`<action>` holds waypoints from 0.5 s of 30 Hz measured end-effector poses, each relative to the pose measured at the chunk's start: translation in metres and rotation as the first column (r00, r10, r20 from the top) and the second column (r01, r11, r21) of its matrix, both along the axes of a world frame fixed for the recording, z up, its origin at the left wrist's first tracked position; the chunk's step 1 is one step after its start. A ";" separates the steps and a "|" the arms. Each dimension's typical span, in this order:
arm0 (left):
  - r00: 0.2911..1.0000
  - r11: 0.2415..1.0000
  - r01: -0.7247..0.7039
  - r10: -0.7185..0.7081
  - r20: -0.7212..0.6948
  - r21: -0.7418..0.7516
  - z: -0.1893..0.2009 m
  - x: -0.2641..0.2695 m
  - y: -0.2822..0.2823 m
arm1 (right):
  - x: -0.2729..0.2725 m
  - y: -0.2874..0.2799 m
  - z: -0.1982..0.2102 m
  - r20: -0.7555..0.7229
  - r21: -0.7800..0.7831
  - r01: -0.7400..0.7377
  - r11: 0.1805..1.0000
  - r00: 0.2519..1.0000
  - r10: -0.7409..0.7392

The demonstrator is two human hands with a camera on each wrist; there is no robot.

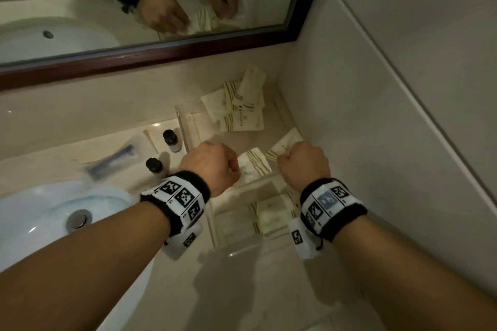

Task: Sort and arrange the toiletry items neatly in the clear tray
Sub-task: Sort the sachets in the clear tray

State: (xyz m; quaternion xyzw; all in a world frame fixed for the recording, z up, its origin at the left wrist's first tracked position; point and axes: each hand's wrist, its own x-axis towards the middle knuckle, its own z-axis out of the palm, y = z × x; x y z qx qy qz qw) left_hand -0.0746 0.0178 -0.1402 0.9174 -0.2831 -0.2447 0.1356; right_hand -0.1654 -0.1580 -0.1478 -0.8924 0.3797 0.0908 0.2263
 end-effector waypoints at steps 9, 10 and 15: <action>0.998 0.979 0.059 -0.064 0.023 0.194 -0.026 -0.034 0.005 | -0.038 0.022 -0.019 -0.106 0.042 0.046 0.998 0.993 -0.042; 0.997 0.975 0.066 -0.075 0.033 0.210 -0.030 -0.035 0.006 | -0.038 0.024 -0.022 -0.117 0.050 0.045 0.998 0.992 -0.039; 0.990 0.948 0.100 -0.126 0.067 0.303 -0.042 -0.042 0.008 | -0.028 0.033 -0.035 -0.146 0.070 0.023 0.997 0.989 -0.013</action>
